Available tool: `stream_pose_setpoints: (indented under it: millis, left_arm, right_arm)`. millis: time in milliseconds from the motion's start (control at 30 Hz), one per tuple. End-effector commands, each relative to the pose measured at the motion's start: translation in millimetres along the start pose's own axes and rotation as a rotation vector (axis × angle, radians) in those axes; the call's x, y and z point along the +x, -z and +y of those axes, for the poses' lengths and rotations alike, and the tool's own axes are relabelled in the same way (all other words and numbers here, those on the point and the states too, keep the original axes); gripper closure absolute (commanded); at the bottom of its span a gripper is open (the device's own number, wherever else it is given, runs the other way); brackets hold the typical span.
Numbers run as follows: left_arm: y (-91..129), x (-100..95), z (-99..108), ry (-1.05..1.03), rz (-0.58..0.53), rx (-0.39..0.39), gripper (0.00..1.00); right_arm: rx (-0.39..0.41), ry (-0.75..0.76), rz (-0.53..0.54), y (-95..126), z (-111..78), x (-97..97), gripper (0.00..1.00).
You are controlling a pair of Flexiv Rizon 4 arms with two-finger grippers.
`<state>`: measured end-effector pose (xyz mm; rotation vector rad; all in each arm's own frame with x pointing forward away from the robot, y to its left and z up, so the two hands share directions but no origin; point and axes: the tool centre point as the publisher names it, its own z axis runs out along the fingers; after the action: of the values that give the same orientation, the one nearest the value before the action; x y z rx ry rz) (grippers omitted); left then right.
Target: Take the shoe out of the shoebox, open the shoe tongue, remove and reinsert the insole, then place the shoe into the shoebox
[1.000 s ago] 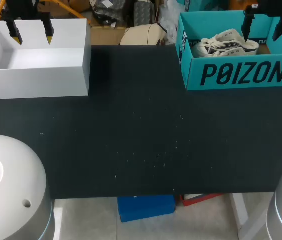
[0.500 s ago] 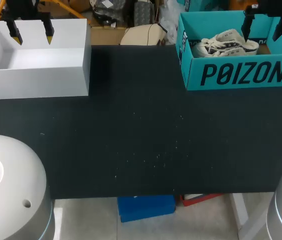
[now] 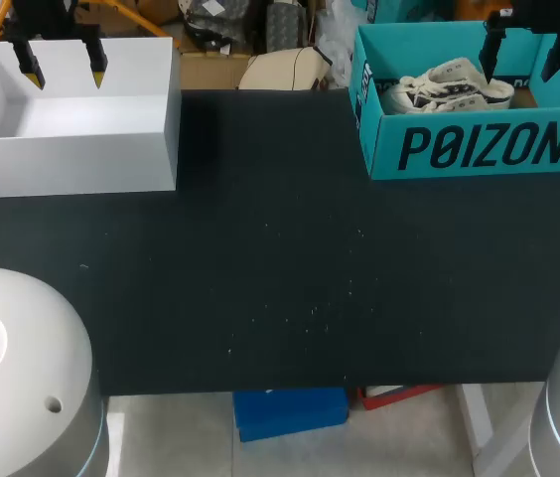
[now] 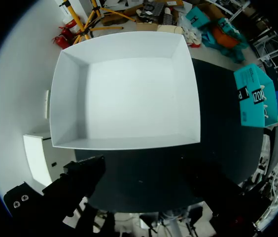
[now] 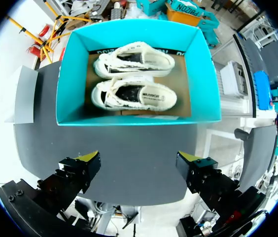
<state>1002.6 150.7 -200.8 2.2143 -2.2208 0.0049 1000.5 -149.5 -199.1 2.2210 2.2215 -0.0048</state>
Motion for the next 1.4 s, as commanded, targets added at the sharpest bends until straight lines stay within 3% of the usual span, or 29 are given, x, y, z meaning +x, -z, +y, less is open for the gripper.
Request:
stream_pose_setpoints:
  millis: [33,867,1033,1167,1200,1400]
  left_arm:
    - [0.6,0.6,0.4,0.002,-0.004,-0.002,0.00]
    - [0.6,0.6,0.4,0.002,-0.004,-0.002,0.00]
    - [0.6,0.6,0.4,0.002,-0.004,-0.002,0.00]
    - [0.6,0.6,0.4,0.002,-0.004,-0.002,0.00]
    - [0.6,0.6,0.4,0.002,-0.004,-0.002,0.00]
    - [0.6,0.6,0.4,0.002,-0.004,-0.002,0.00]
  right_arm:
    - [0.000,0.000,0.001,-0.4,0.0,-0.4,0.00]
    - [-0.007,0.030,0.011,0.0,0.2,-1.2,0.00]
    - [-0.050,0.453,0.010,5.5,0.3,-3.6,0.00]
    - [-0.093,1.241,0.029,17.9,-23.7,-10.9,0.00]
    - [-0.049,1.330,0.069,22.0,-28.9,-15.6,0.00]
    - [-0.050,1.372,0.072,22.0,-28.9,-15.6,0.00]
